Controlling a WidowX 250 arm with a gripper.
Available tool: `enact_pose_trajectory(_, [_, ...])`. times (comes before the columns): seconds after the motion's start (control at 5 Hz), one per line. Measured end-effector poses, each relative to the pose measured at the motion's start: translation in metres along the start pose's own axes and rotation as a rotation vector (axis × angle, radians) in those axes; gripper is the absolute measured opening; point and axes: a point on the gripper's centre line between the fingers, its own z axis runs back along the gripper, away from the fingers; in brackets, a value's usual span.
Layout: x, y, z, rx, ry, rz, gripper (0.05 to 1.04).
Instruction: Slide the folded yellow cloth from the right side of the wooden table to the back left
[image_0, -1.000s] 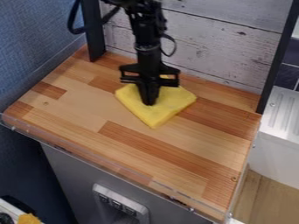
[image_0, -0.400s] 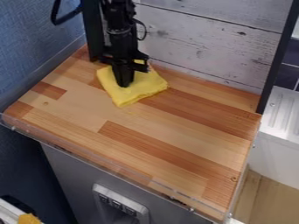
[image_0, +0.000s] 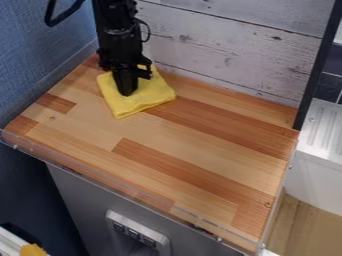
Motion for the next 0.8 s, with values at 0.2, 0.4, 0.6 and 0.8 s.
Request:
enact_pose_trajectory(0.2, [-0.009, 0.007, 0.001, -0.012, 0.035, -0.008, 0.239])
enact_pose_trajectory(0.4, [-0.019, -0.004, 0.012, -0.014, 0.052, -0.005, 0.485])
enact_pose_trajectory(0.6, [-0.031, -0.029, 0.03, -0.006, 0.038, -0.007, 0.781])
enact_pose_trajectory(0.8, [-0.046, -0.061, 0.045, 0.006, 0.017, -0.013, 0.989])
